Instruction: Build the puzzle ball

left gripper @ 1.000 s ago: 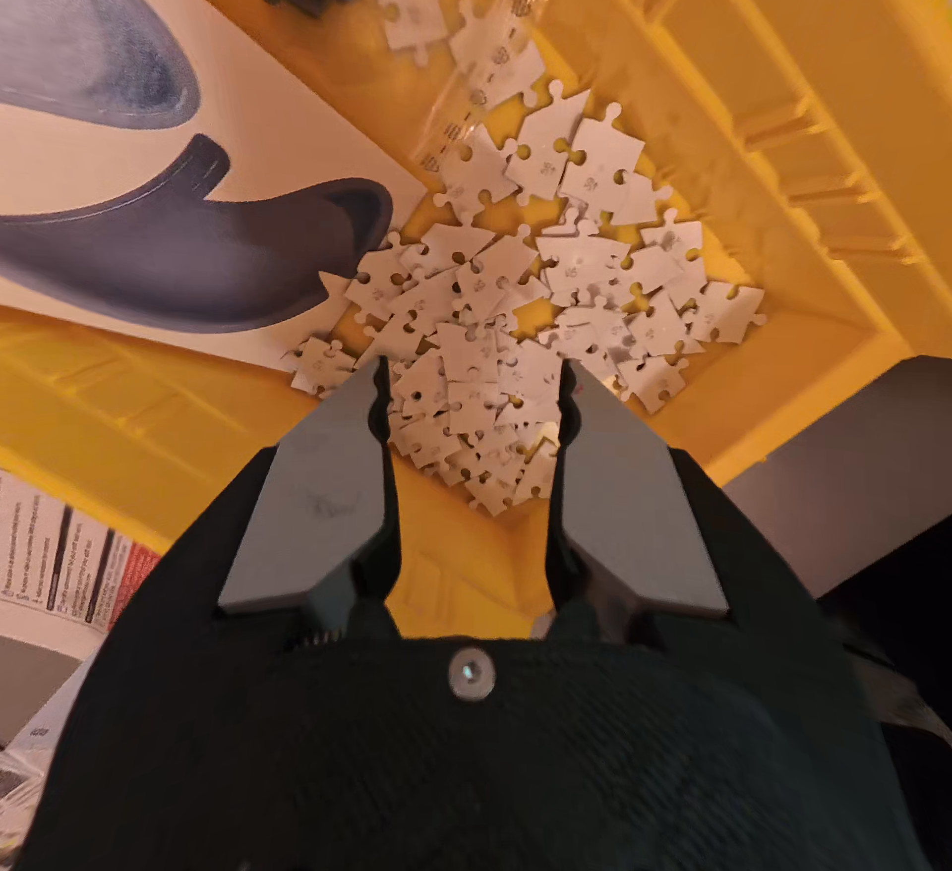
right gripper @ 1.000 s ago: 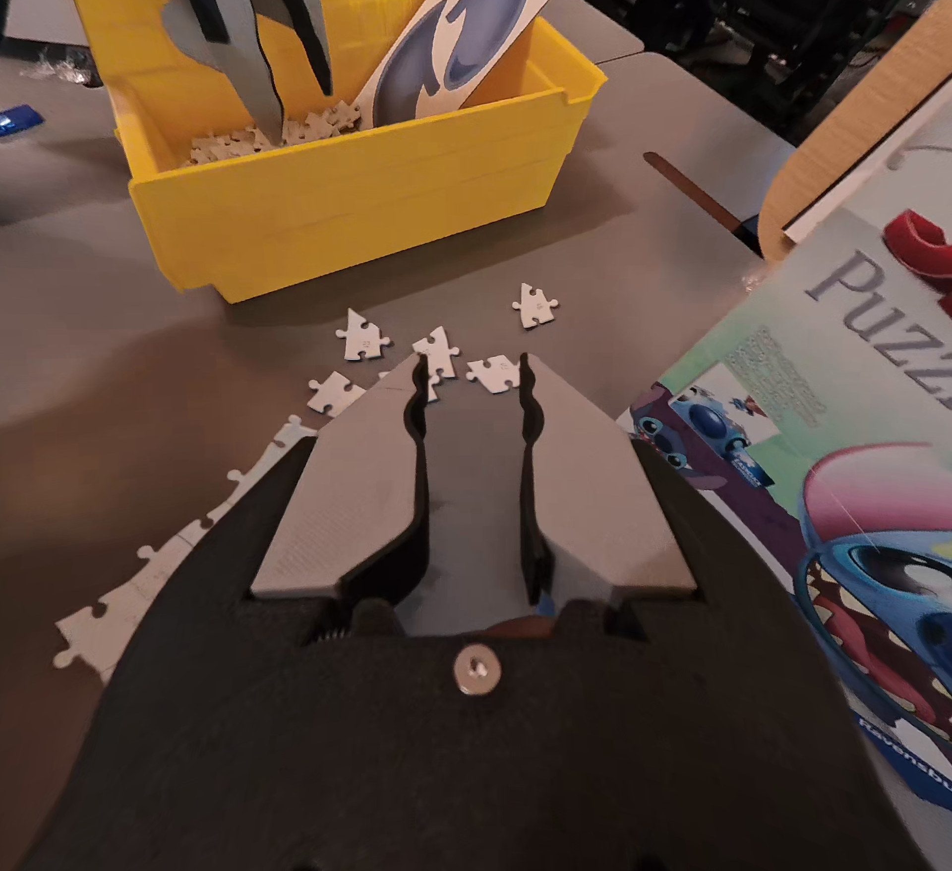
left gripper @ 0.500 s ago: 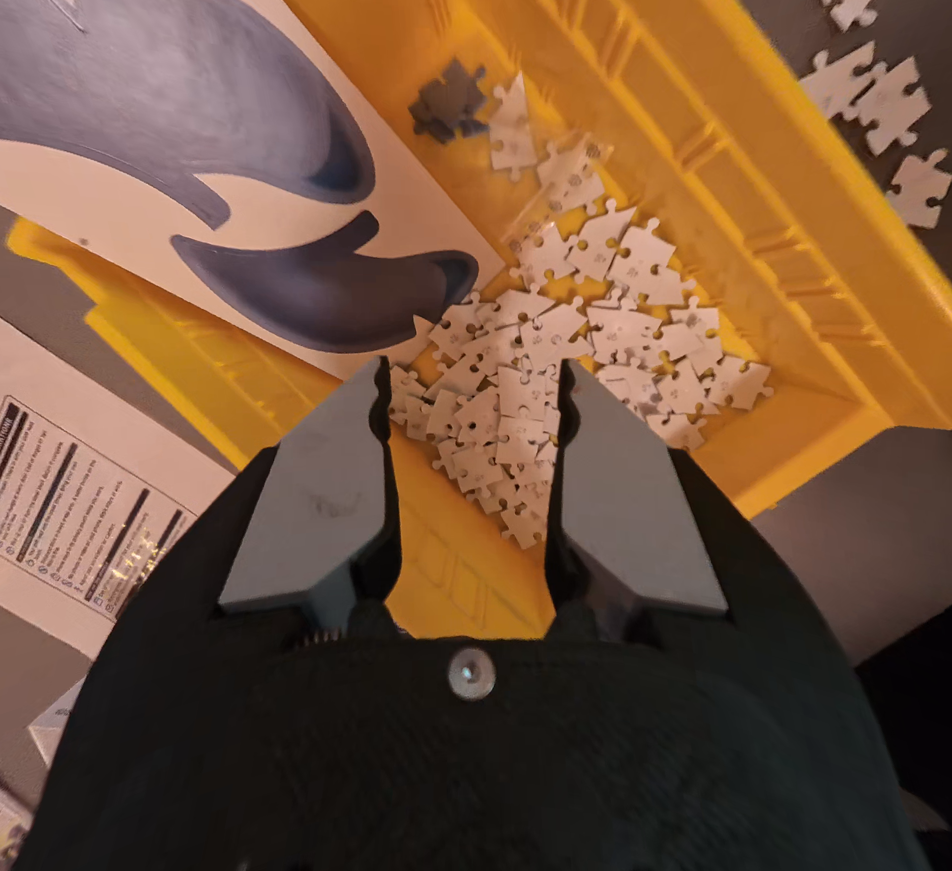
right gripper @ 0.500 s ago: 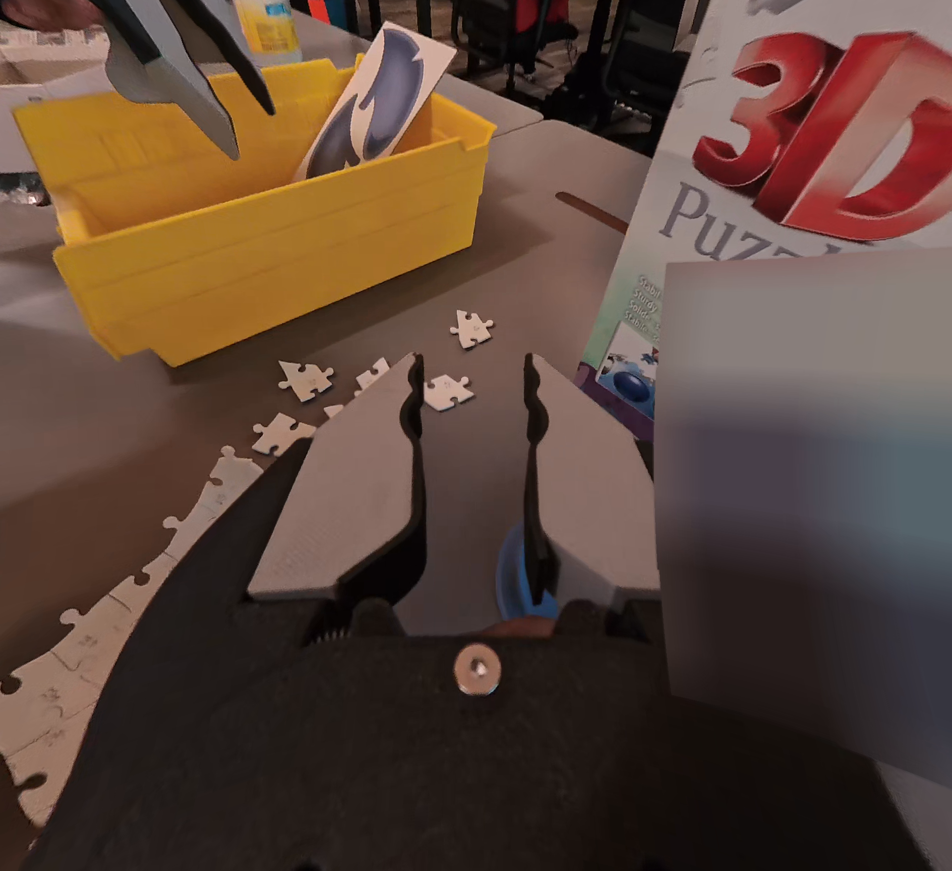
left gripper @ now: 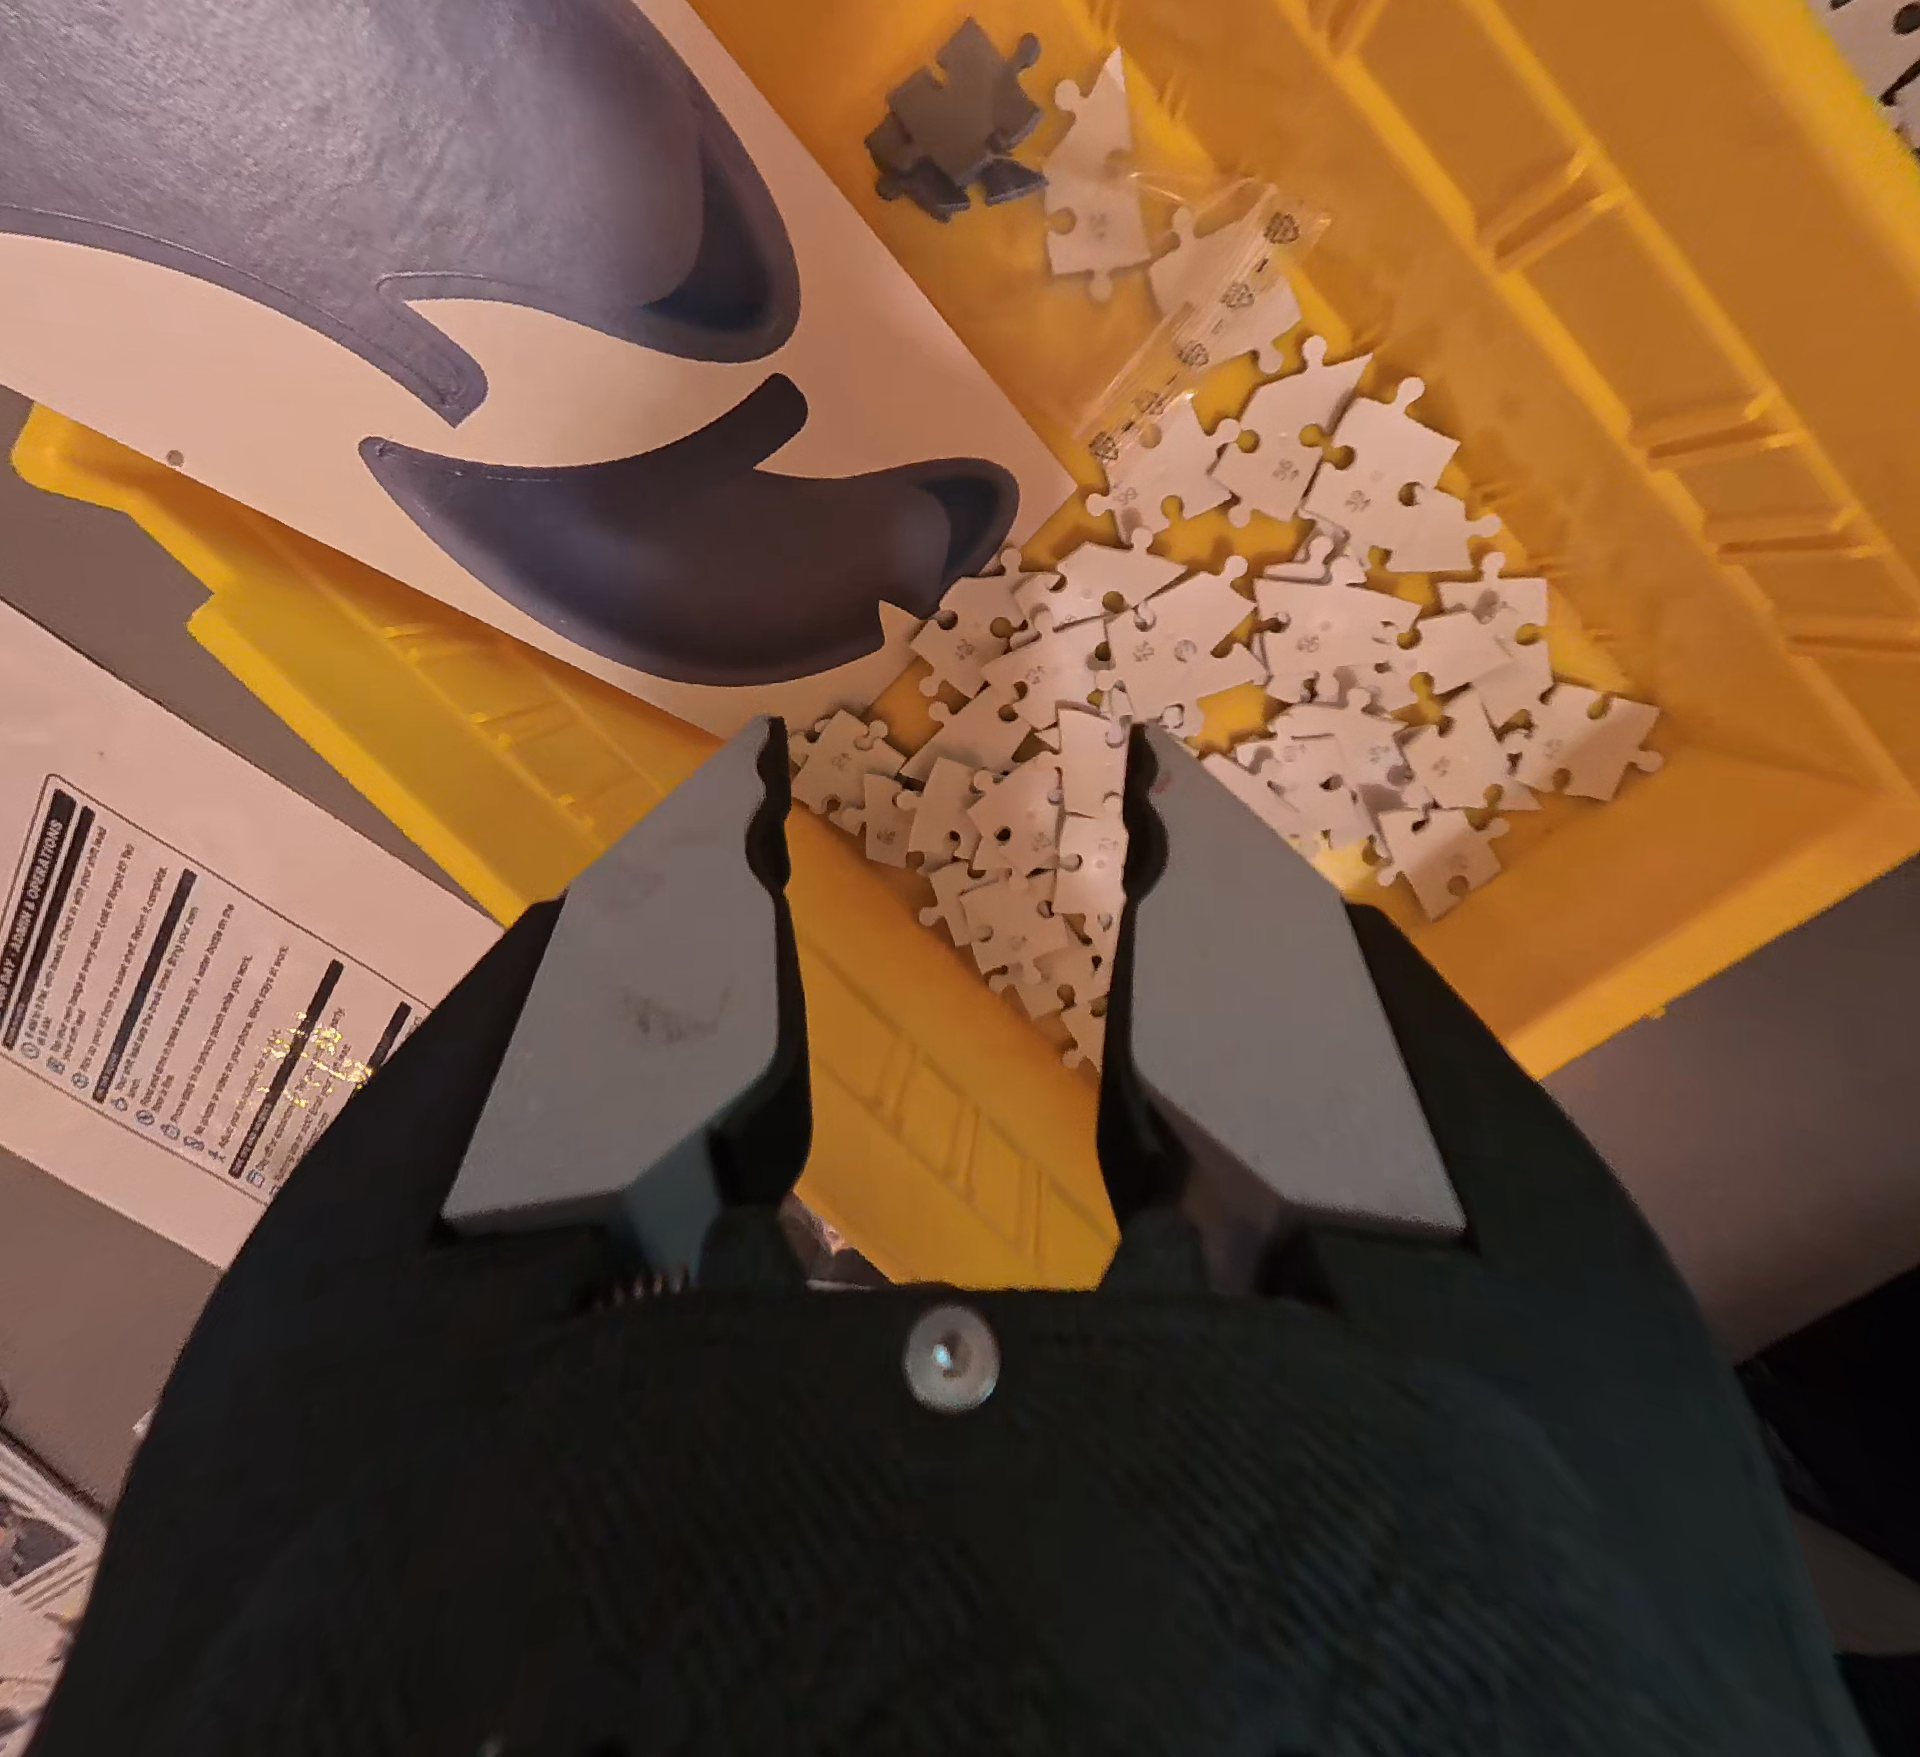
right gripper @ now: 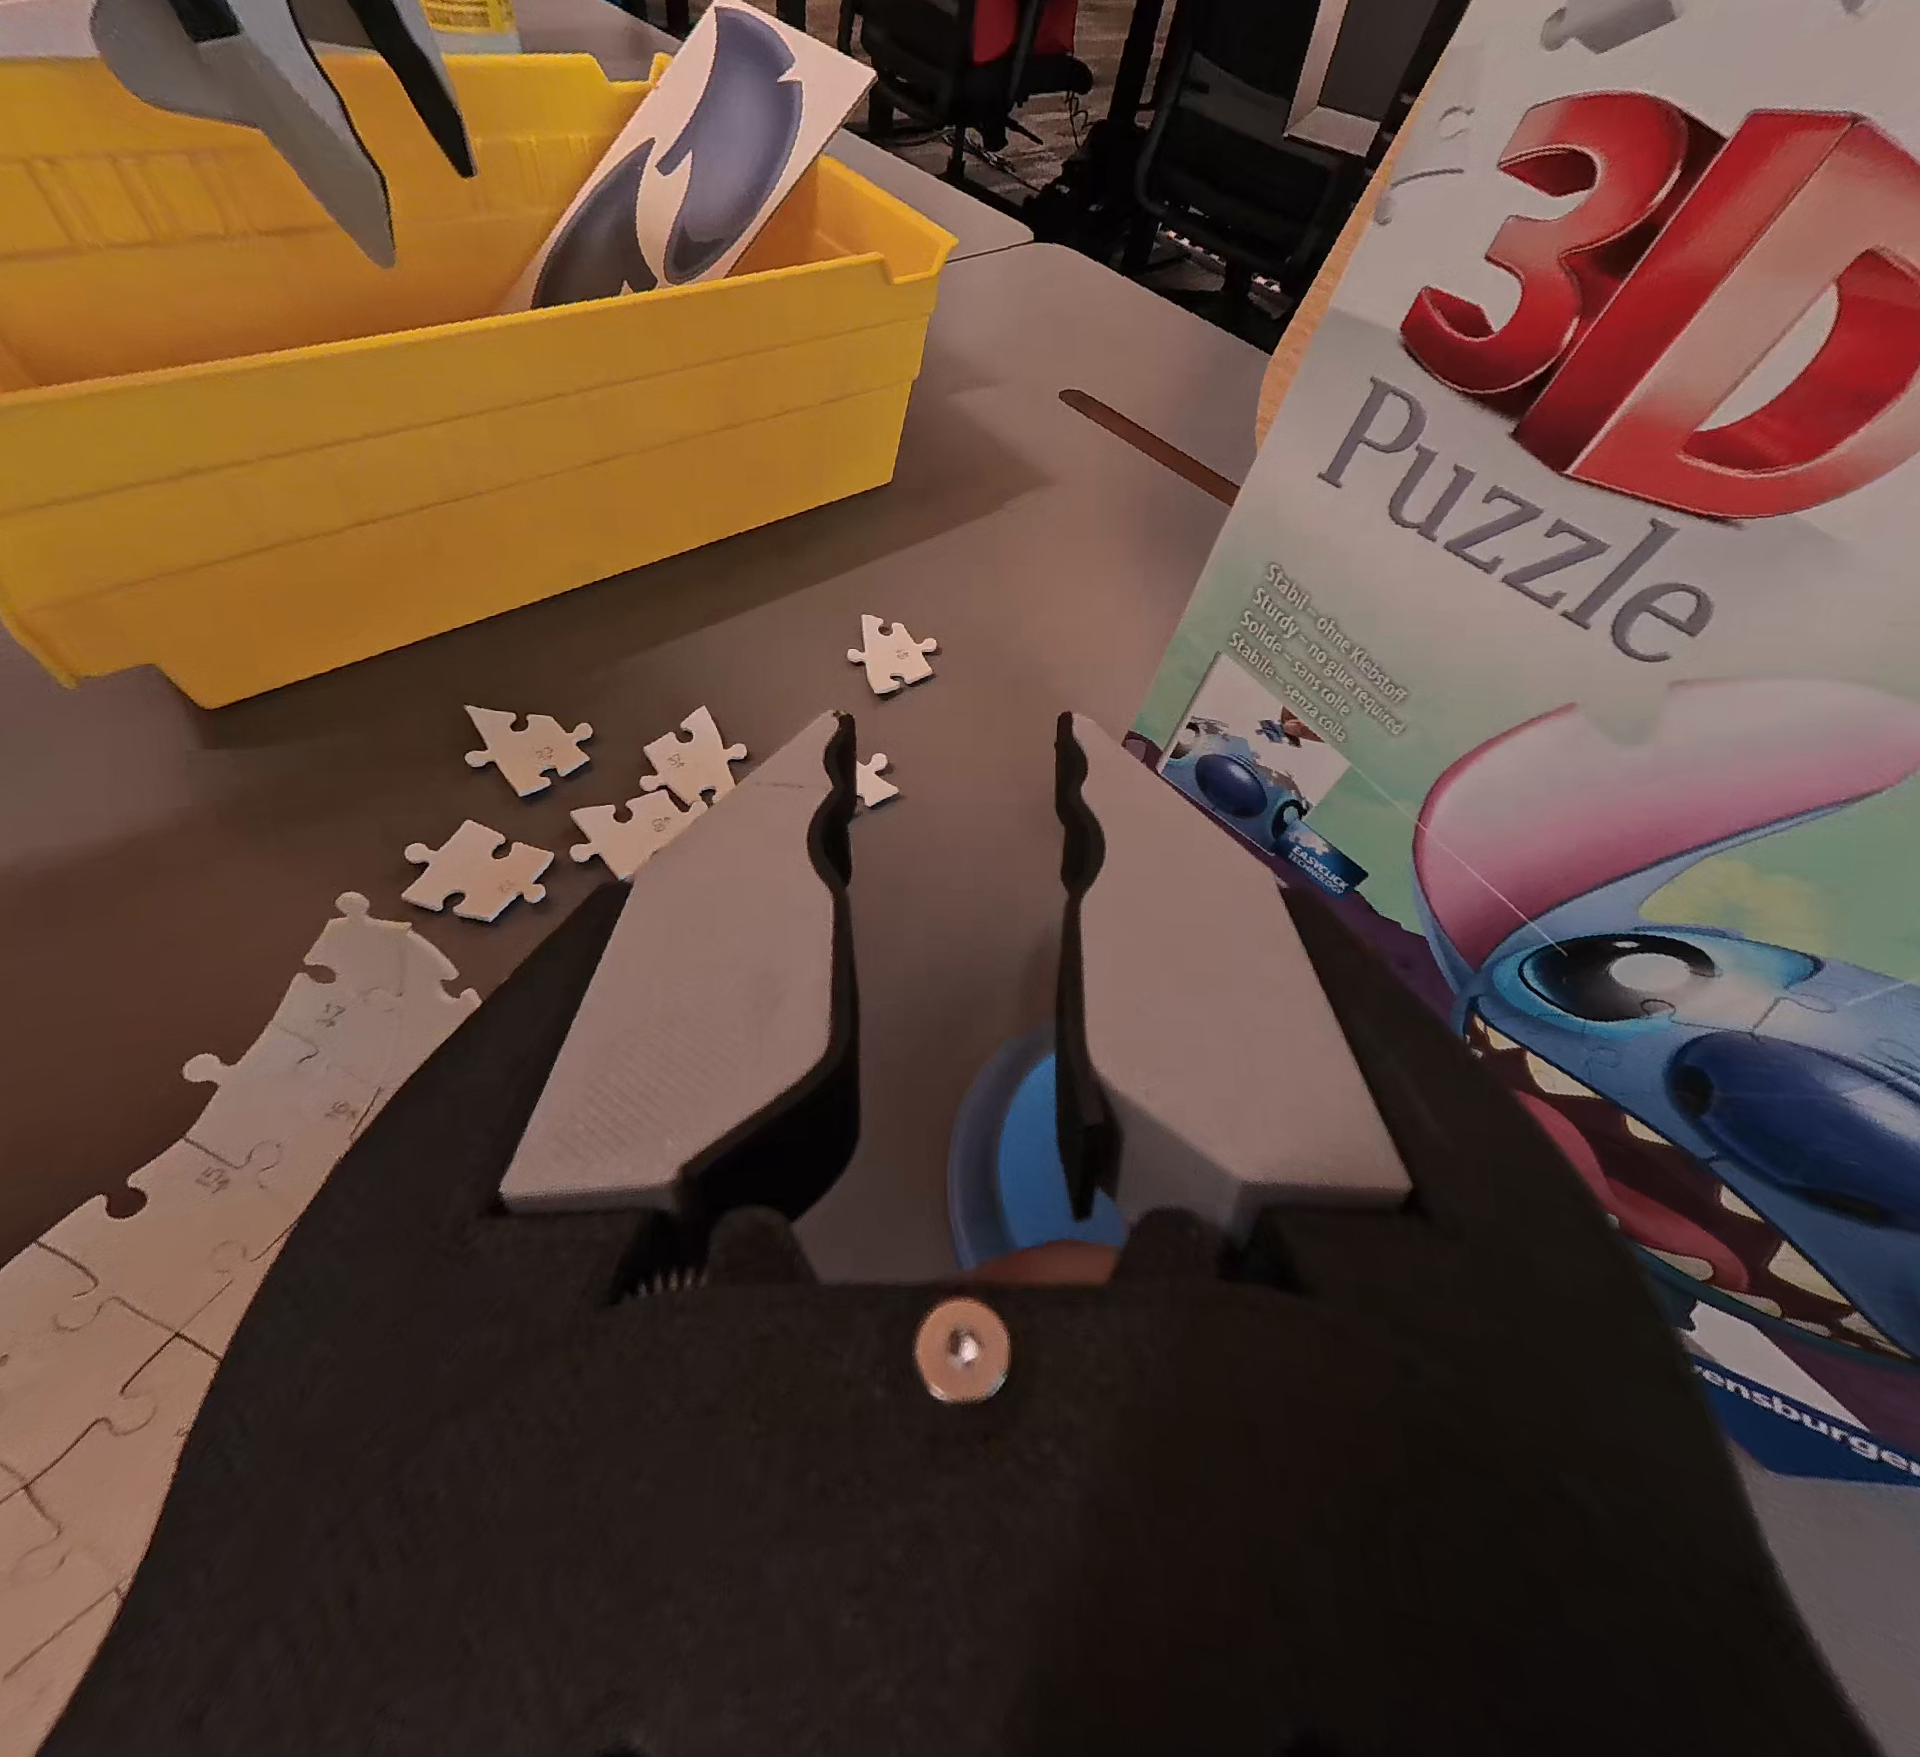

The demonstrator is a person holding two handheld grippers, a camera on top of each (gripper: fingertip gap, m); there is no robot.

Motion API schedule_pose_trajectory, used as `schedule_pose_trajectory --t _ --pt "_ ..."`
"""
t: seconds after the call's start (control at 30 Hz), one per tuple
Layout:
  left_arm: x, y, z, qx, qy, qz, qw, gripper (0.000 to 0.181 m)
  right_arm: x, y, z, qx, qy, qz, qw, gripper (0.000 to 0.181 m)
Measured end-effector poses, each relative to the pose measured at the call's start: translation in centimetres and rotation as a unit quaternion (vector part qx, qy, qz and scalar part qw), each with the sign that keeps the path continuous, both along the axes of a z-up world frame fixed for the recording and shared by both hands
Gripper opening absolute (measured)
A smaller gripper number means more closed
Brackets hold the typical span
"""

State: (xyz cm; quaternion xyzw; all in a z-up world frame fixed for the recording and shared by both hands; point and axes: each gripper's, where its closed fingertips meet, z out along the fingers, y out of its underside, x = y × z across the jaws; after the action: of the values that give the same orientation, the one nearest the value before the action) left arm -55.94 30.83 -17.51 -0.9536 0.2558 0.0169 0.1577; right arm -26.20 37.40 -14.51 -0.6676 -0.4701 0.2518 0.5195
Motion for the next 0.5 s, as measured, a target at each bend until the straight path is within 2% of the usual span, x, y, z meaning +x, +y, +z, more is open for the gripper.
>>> schedule_pose_trajectory --t 0.13,0.3,0.5 --pt "-0.3 0.1 0.0 0.003 0.010 -0.002 1.000 0.063 0.1 0.2 0.0 0.002 0.003 -0.005 1.000 0.035" --pt "0.0 0.6 0.5 0.019 -0.015 0.005 1.000 0.059 0.0 0.0 0.3 0.006 0.009 -0.006 1.000 0.034" --pt "-0.8 -0.9 -2.4 -0.053 0.033 0.002 0.998 0.060 -0.2 -0.2 0.1 0.006 0.006 -0.002 1.000 0.034"
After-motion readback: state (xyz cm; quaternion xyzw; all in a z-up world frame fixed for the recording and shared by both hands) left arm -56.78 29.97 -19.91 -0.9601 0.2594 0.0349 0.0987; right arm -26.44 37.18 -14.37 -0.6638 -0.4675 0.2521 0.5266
